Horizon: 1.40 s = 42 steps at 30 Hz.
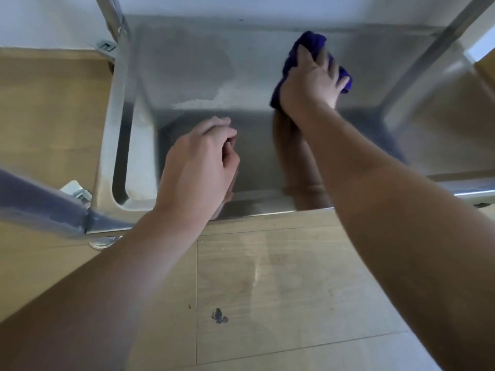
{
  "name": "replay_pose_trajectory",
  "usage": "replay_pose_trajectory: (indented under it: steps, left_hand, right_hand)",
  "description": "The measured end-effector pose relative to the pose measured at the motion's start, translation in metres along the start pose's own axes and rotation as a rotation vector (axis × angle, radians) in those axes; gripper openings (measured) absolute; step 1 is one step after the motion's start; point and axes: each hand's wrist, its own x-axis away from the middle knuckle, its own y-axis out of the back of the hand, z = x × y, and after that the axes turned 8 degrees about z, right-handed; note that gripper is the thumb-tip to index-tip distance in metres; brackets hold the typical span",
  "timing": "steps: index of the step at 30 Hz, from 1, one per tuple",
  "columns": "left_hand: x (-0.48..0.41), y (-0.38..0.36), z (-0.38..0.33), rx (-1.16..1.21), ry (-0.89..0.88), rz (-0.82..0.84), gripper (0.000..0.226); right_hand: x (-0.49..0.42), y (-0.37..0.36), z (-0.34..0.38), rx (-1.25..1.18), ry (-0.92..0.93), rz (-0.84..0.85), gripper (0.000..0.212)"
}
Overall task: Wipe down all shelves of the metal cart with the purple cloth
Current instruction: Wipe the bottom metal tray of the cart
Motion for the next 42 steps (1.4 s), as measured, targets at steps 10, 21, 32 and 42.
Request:
replay_pose_trajectory:
  steps: [10, 21, 32, 42]
  left_hand:
    - [-0.001, 0.004, 0.007, 0.069, 0.001, 0.056, 0.025]
    - [-0.001, -0.006, 0.013, 0.128, -0.015, 0.066, 0.025]
    - [0.008, 0.028, 0.002, 0.046, 0.039, -0.034, 0.021]
    - [0.044, 0.041, 0.024, 0.174, 0.341, -0.258, 0.031]
  right_hand:
    - [0.004, -0.024, 0.055, -0.053, 0.465, 0.084, 0.049]
    - [-0.024, 0.003, 0.014, -0.061, 0.203, -0.013, 0.048]
    - [0.109, -0.005, -0.002, -0.031, 0.472, 0.031, 0.047]
    - [0.160, -0.024, 0.064, 0.047, 0.542, 0.140, 0.053]
